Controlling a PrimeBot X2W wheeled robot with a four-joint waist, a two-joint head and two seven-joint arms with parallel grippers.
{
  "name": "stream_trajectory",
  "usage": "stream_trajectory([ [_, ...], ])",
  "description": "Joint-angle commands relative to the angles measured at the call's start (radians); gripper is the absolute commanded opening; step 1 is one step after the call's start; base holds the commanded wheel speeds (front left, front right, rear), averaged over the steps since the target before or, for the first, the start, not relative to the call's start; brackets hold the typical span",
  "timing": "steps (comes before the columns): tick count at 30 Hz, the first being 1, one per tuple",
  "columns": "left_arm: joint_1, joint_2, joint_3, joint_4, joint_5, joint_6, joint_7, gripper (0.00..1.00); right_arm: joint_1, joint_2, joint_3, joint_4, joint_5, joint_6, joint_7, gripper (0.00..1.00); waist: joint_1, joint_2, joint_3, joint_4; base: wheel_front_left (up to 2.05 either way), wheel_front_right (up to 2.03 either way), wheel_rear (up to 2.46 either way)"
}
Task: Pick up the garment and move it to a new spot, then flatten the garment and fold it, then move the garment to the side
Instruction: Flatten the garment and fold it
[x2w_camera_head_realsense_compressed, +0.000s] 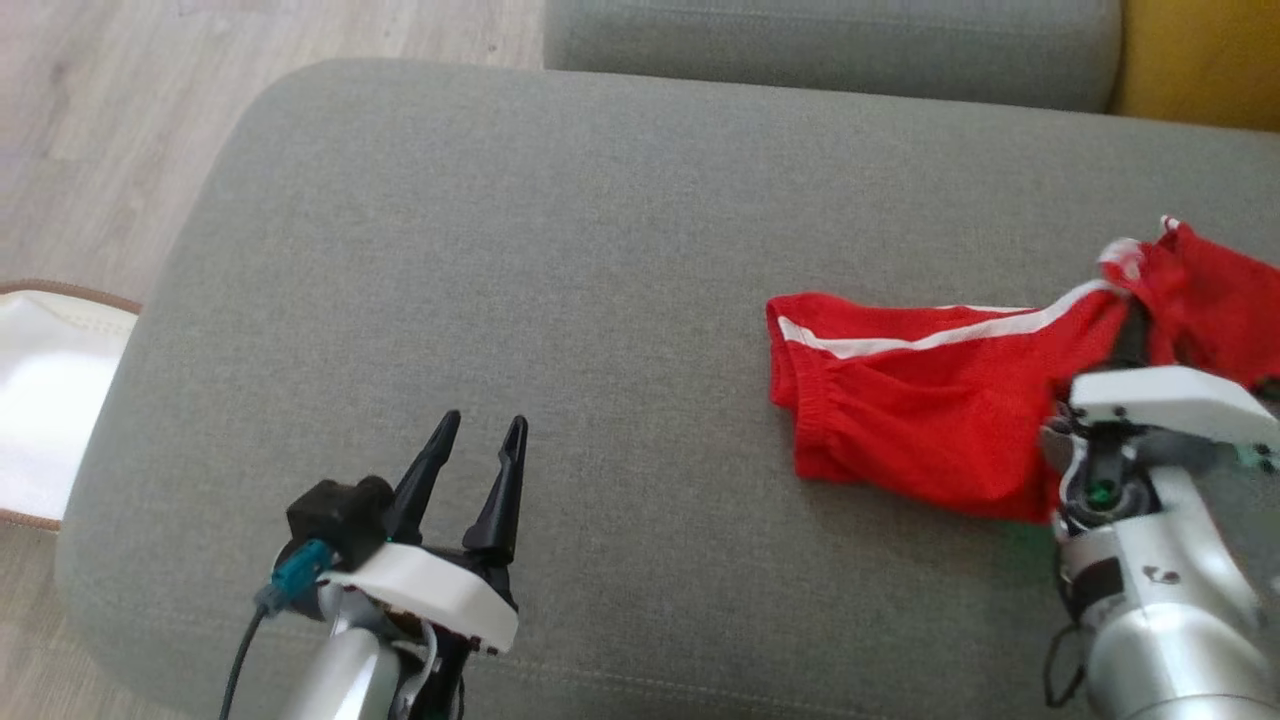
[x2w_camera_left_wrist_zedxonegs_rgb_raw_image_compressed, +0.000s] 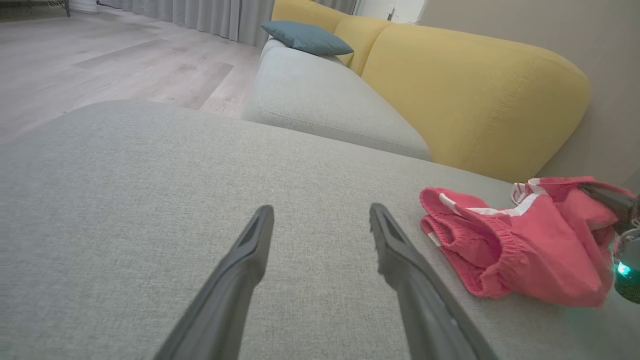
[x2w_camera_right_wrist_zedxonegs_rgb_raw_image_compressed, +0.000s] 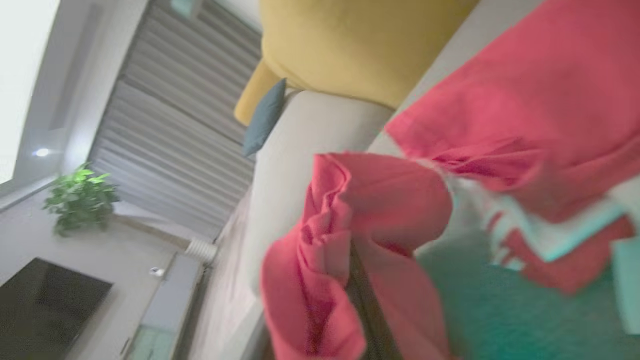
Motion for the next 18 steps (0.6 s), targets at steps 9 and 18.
stream_trajectory([
  [9,0.004,0.003,0.037,-0.008,0.002,-0.002,-0.012,1.00,0.097,0.015,0.380,-0.210,0.218,0.004,0.002,0.00,0.0000,0.0000,-0.037,0.005,0.00,0.00,0.00],
  [18,0.008,0.003,0.025,0.002,-0.002,-0.001,-0.012,1.00,0.137,0.015,0.619,-0.288,0.291,0.004,-0.008,0.00,0.0000,0.0000,-0.048,0.005,0.00,0.00,0.00],
])
